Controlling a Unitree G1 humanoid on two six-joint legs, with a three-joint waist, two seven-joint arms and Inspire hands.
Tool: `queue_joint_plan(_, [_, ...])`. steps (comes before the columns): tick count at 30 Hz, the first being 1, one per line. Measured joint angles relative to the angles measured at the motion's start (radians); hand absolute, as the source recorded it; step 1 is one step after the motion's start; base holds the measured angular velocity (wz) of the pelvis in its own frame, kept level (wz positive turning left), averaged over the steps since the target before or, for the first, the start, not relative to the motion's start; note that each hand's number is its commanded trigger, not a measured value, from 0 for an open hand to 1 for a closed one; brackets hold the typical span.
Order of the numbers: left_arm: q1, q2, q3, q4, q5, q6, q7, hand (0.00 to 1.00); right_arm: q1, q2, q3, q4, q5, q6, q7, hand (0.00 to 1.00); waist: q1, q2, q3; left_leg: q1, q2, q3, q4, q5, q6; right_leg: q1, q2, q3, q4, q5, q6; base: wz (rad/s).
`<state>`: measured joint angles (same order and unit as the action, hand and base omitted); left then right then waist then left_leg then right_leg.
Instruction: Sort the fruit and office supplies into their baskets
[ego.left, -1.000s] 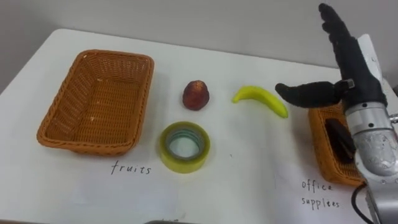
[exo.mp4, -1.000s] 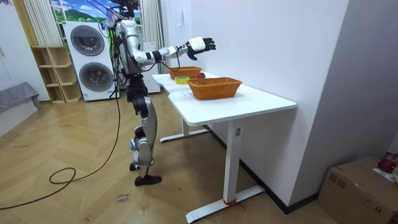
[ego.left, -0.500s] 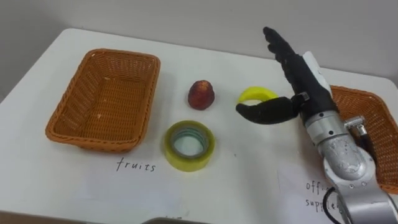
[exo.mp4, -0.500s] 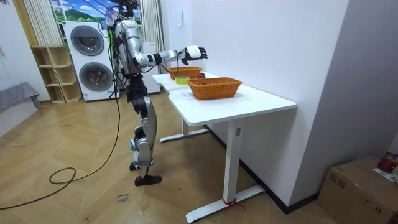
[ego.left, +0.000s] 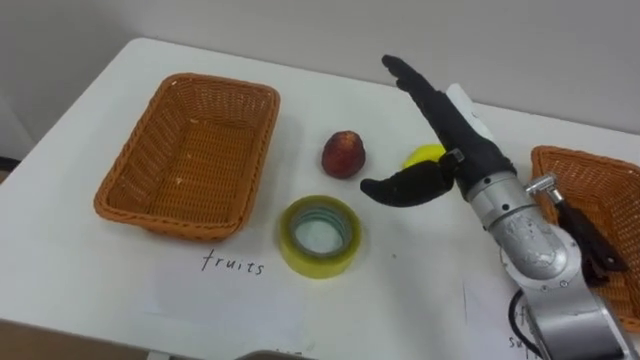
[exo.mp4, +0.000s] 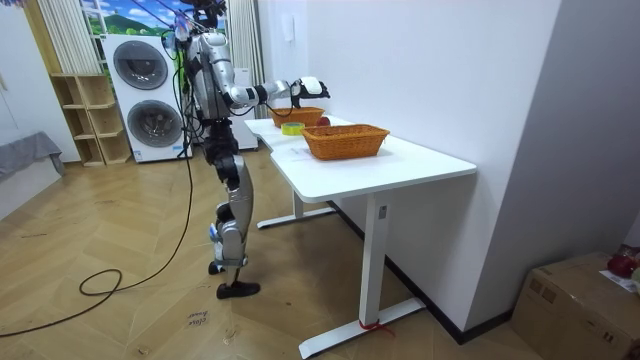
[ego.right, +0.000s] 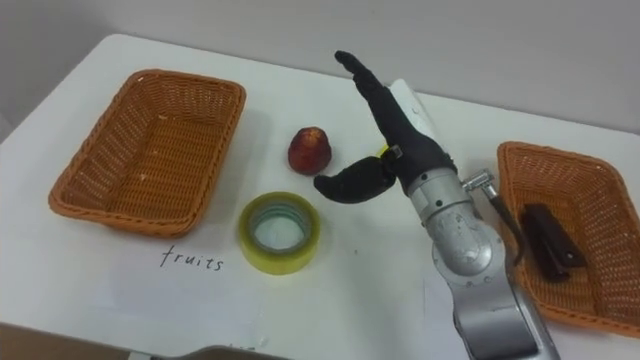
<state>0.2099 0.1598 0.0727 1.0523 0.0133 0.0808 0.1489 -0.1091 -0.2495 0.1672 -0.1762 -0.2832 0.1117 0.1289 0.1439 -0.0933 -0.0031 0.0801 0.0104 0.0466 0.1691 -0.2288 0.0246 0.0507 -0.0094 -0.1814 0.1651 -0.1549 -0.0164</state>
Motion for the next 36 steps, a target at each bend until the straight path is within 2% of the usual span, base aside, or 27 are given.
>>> queue_joint_plan(1, [-0.001,0.0,0.0,0.0,0.0,0.0,0.001,0.0,0.0,0.0,0.001,0.0,0.0,0.0,0.0,0.0,0.0,-0.003,0.0062,-0.001,0.0,0.0,0.0,0.002,0.0,0.0,-0.001,-0.001,0.001,0.0,0.0,0.0])
queue_joint_plan(2, [-0.003,-0.001,0.0,0.0,-0.001,0.0,0.001,0.0,0.0,0.0,0.004,0.0,0.0,0.003,0.0,0.0,0.003,-0.005,0.0092,-0.004,0.0,-0.002,0.0,0.002,0.0,0.0,-0.002,-0.004,0.001,0.0,0.0,0.03])
queue_joint_plan(5, [-0.02,-0.003,0.0,0.0,-0.001,0.0,0.0,0.0,0.0,0.011,0.008,0.0,-0.003,0.019,0.005,0.0,0.003,-0.007,0.0089,-0.006,-0.002,-0.006,0.001,0.003,0.002,0.0,-0.003,-0.011,0.003,0.001,0.001,0.05])
queue_joint_plan(11, [-0.023,-0.008,0.0,0.001,-0.001,0.0,0.0,0.0,0.0,0.019,0.008,0.0,-0.028,0.021,0.007,0.0,0.008,0.0,0.0121,-0.008,-0.006,-0.011,-0.001,0.005,0.005,-0.001,-0.002,-0.014,0.004,0.003,0.004,0.01])
queue_joint_plan(21, [-0.022,-0.017,0.001,0.001,-0.001,0.003,-0.004,0.0,-0.001,0.02,0.011,0.0,-0.036,0.023,0.027,0.0,0.035,0.008,0.008,-0.024,-0.007,-0.018,0.002,0.006,0.006,-0.015,-0.004,-0.017,0.003,0.003,0.004,0.01])
queue_joint_plan(25, [-0.022,-0.018,0.0,0.001,-0.002,0.007,-0.004,0.0,-0.001,0.021,0.044,0.001,-0.036,0.043,0.027,0.0,0.037,0.008,0.0071,-0.02,-0.006,-0.018,0.002,0.006,0.006,-0.015,-0.006,-0.017,0.002,0.003,0.004,0.0])
queue_joint_plan(32, [-0.021,-0.018,-0.002,0.001,-0.004,0.007,-0.006,0.0,-0.001,0.059,0.065,0.013,-0.046,0.044,0.037,0.0,0.042,0.008,0.0085,-0.019,-0.006,-0.018,0.002,0.008,0.008,-0.01,-0.007,-0.016,0.003,0.003,0.005,0.0])
queue_joint_plan(36, [-0.021,-0.018,-0.002,0.001,-0.003,0.005,-0.007,0.0,-0.001,0.063,0.088,0.029,-0.055,0.044,0.061,0.0,0.043,0.004,0.0108,-0.018,-0.006,-0.018,0.002,0.008,0.008,-0.007,-0.006,-0.017,0.003,0.003,0.005,0.0])
